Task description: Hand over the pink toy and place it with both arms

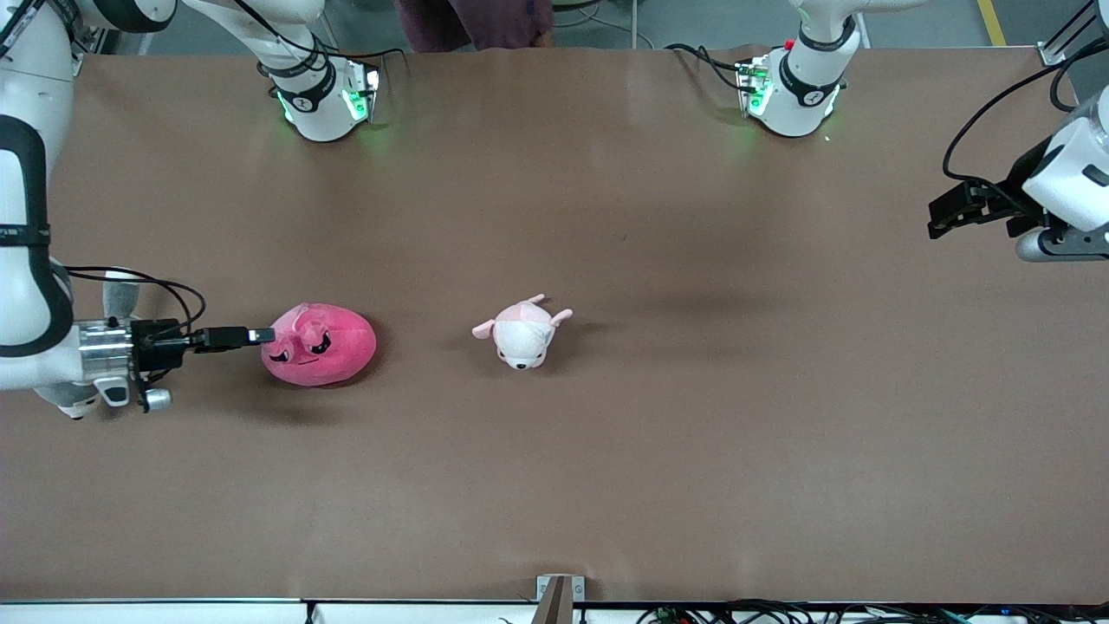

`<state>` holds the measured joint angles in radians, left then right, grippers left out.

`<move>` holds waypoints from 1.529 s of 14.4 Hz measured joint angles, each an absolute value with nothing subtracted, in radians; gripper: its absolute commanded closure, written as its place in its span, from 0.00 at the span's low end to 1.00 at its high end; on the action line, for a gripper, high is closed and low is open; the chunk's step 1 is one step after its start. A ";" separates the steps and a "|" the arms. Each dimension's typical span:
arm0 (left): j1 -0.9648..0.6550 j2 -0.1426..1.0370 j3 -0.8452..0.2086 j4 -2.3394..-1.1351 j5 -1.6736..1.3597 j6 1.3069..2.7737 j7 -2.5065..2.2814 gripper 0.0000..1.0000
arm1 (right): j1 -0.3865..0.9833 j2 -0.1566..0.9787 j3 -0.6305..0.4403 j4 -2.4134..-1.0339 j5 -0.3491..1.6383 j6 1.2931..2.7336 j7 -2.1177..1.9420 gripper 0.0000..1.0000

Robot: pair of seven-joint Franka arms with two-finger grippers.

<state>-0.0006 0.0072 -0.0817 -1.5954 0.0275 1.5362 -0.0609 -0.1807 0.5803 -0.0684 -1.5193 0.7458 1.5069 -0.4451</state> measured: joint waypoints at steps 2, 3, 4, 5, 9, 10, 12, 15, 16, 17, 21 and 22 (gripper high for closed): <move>-0.001 0.005 -0.084 -1.599 0.027 1.536 -0.061 0.00 | -0.184 0.552 -0.069 -1.454 0.658 1.499 -0.426 0.00; -0.001 0.005 -0.084 -1.600 0.027 1.537 -0.061 0.00 | -0.185 0.528 -0.068 -1.425 0.611 1.494 -0.397 0.00; -0.001 0.004 -0.085 -1.600 0.027 1.537 -0.061 0.00 | -0.184 0.499 -0.066 -1.402 0.567 1.487 -0.357 0.00; -0.001 0.003 -0.086 -1.600 0.027 1.538 -0.061 0.00 | -0.182 0.467 -0.062 -1.385 0.523 1.479 -0.310 0.00; -0.002 -0.008 -0.099 -1.600 0.027 1.541 -0.061 0.00 | -0.109 0.330 -0.049 -1.344 0.343 1.473 -0.112 0.00; -0.002 -0.013 -0.102 -1.600 0.027 1.544 -0.061 0.00 | -0.089 0.300 -0.049 -1.341 0.294 1.473 -0.089 0.00; -0.002 -0.022 -0.112 -1.600 0.026 1.557 -0.061 0.00 | -0.065 0.252 -0.049 -1.336 0.187 1.477 -0.078 0.00; -0.002 -0.027 -0.137 -1.600 0.025 1.571 -0.064 0.00 | -0.056 0.210 -0.049 -1.304 0.066 1.477 -0.077 0.00; -0.002 -0.028 -0.141 -1.600 0.025 1.575 -0.066 0.00 | -0.056 0.203 -0.049 -1.300 0.046 1.477 -0.077 0.00; -0.002 -0.028 -0.141 -1.600 0.025 1.577 -0.066 0.00 | -0.055 0.199 -0.049 -1.299 0.036 1.476 -0.077 0.00; 0.001 -0.036 -0.141 -1.600 0.024 1.577 -0.066 0.00 | -0.050 0.198 -0.049 -1.299 0.023 1.461 -0.074 0.00; 0.001 -0.037 -0.141 -1.600 0.024 1.577 -0.066 0.00 | -0.048 0.197 -0.049 -1.299 0.020 1.461 -0.068 0.00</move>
